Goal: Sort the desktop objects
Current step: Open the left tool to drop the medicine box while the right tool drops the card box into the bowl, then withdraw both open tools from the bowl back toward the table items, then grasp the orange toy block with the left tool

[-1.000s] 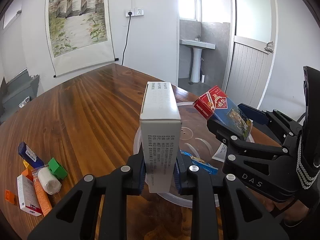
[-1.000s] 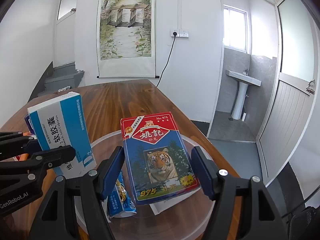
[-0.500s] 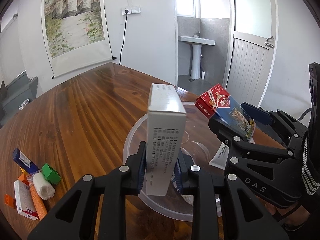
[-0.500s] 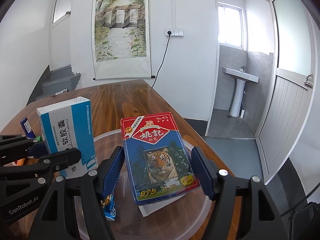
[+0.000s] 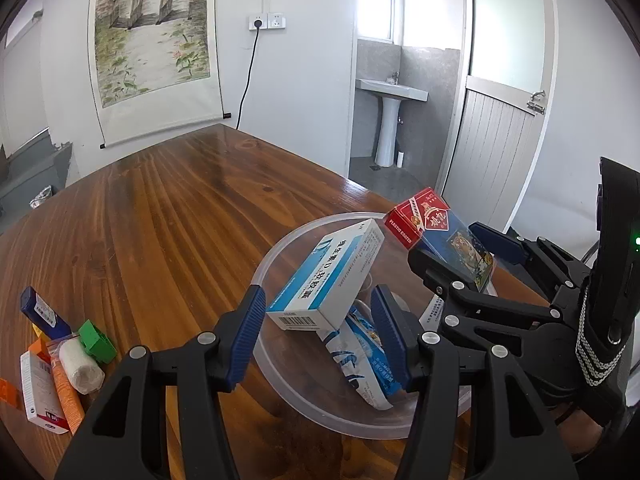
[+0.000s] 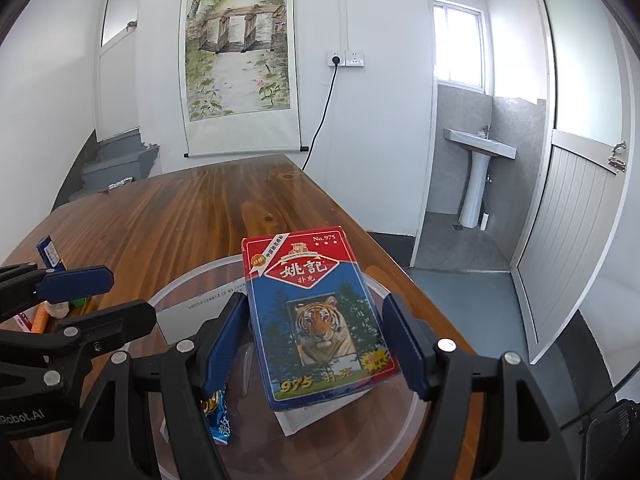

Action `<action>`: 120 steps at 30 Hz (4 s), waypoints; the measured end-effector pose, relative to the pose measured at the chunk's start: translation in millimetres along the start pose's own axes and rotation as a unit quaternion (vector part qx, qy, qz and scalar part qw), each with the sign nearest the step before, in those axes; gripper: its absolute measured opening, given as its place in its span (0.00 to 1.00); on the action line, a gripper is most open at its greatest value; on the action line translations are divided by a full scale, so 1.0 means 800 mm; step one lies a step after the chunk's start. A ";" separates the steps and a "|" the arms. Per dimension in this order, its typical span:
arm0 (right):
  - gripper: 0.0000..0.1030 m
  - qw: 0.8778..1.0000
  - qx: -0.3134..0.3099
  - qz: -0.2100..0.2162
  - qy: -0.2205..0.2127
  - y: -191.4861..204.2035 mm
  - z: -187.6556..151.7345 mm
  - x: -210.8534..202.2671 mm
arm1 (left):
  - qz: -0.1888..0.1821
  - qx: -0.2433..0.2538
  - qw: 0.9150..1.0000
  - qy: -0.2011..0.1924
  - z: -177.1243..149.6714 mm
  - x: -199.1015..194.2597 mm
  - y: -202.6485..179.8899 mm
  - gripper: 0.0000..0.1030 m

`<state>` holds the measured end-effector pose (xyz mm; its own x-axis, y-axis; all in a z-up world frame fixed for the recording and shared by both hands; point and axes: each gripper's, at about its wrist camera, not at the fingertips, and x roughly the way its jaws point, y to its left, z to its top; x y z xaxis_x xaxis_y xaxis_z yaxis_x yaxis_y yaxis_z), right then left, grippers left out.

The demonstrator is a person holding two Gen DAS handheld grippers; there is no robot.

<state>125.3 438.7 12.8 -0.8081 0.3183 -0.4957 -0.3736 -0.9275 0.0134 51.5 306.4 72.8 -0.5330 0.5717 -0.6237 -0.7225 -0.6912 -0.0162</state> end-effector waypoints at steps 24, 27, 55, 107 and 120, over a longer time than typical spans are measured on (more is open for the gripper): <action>0.76 1.000 -0.005 0.021 0.007 0.040 -0.001 -0.008 | 0.040 -0.048 0.998 -0.017 -0.034 -0.041 0.067 0.66; 0.76 1.000 -0.010 0.026 0.007 0.051 -0.001 -0.009 | 0.047 -0.057 0.997 -0.018 -0.040 -0.046 0.078 0.66; 0.77 0.989 -0.095 0.113 0.030 0.195 -0.013 -0.005 | 0.145 -0.154 0.977 -0.025 -0.103 -0.106 0.232 0.66; 0.77 0.969 -0.098 0.206 0.092 0.258 -0.028 0.036 | 0.238 -0.276 0.929 0.061 -0.175 -0.079 0.431 0.65; 0.77 0.965 -0.083 0.226 0.102 0.261 -0.029 0.039 | 0.228 -0.271 0.933 0.059 -0.176 -0.079 0.427 0.42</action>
<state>32.6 250.3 -20.2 -0.7589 -0.1556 -0.6323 0.0882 -0.9866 0.1370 -99.6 -27.6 -3.5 -0.6557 0.1321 -0.7434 -0.0857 -0.9912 -0.1005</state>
